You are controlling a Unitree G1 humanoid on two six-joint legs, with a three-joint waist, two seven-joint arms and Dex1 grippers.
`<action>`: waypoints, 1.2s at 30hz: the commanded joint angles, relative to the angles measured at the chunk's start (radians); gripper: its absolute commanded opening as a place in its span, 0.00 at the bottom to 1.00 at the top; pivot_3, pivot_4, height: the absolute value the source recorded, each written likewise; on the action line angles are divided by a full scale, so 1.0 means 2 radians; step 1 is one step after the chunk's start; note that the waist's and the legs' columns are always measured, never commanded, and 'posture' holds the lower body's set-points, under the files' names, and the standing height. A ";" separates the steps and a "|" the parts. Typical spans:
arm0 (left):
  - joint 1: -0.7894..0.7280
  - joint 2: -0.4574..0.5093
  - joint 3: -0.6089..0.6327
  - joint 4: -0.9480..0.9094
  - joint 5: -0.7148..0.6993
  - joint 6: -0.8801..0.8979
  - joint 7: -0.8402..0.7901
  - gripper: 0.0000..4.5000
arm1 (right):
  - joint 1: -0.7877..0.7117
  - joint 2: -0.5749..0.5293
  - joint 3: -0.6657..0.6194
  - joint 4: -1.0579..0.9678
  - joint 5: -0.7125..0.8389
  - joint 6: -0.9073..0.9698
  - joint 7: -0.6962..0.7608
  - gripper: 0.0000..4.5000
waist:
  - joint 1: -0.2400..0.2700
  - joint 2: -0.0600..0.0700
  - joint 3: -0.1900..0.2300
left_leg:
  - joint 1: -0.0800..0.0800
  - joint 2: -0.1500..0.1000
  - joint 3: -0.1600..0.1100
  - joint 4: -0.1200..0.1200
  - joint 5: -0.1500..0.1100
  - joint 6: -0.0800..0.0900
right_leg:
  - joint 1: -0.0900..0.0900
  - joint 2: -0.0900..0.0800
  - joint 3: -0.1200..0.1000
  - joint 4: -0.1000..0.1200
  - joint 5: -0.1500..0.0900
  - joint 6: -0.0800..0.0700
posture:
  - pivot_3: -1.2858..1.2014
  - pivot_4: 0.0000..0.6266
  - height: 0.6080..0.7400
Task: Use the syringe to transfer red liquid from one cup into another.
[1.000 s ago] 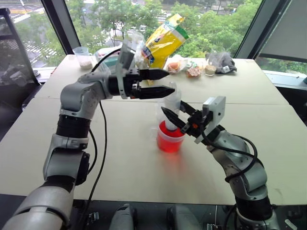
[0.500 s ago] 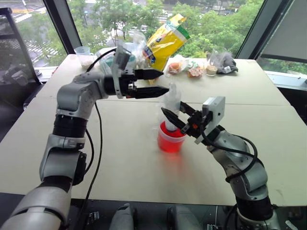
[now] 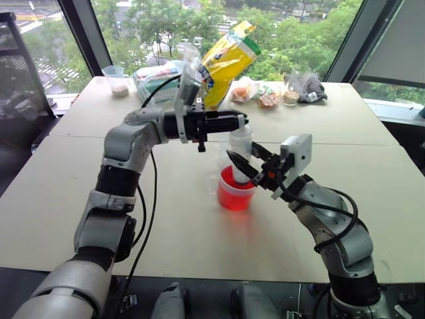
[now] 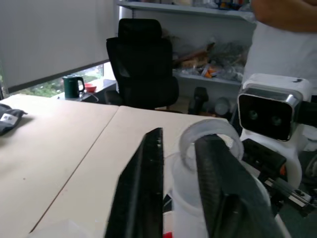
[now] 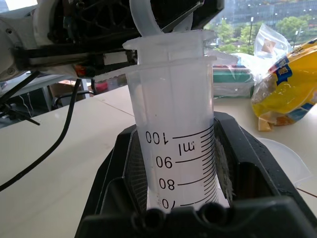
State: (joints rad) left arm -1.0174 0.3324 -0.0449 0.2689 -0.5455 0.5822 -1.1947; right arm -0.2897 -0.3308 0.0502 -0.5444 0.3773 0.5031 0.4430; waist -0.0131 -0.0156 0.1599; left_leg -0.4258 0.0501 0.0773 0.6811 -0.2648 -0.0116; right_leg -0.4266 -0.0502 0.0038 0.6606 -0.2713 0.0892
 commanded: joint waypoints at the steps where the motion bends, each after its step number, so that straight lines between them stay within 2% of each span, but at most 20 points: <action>1: 0.000 0.001 0.003 -0.026 -0.014 0.021 0.002 0.00 | -0.009 0.005 0.002 -0.026 0.013 -0.010 0.005 0.33 | 0.000 0.000 0.000 | 0.000 0.000 0.000 0.000 0.000 0.000 | 0.000 0.000 0.000 0.000 0.000 0.000 | 0.52 0.24 1.00; 17: -0.041 0.000 0.038 -0.025 -0.042 0.052 0.022 0.00 | 0.003 0.034 0.014 0.044 0.001 -0.057 0.009 0.33 | 0.000 0.000 0.000 | 0.000 0.000 0.000 0.000 0.000 0.000 | 0.000 0.000 0.000 0.001 0.000 0.000 | 0.52 0.24 1.00; 36: -0.054 0.002 0.050 -0.010 -0.044 0.046 0.028 0.00 | 0.027 0.043 0.029 0.067 -0.004 -0.074 0.012 0.33 | 0.000 0.000 0.000 | 0.000 0.000 0.000 0.000 0.000 0.000 | 0.000 0.000 0.000 0.001 0.000 0.000 | 0.52 0.24 1.00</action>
State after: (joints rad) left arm -1.0549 0.3356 -0.0188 0.2849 -0.5806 0.6977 -1.1513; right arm -0.2716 -0.2464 0.0710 -0.4348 0.3755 0.3395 0.4519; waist -0.0132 -0.0156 0.1599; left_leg -0.4253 0.0504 0.0769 0.6820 -0.2648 -0.0116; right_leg -0.4267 -0.0496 0.0042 0.6629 -0.2714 0.0891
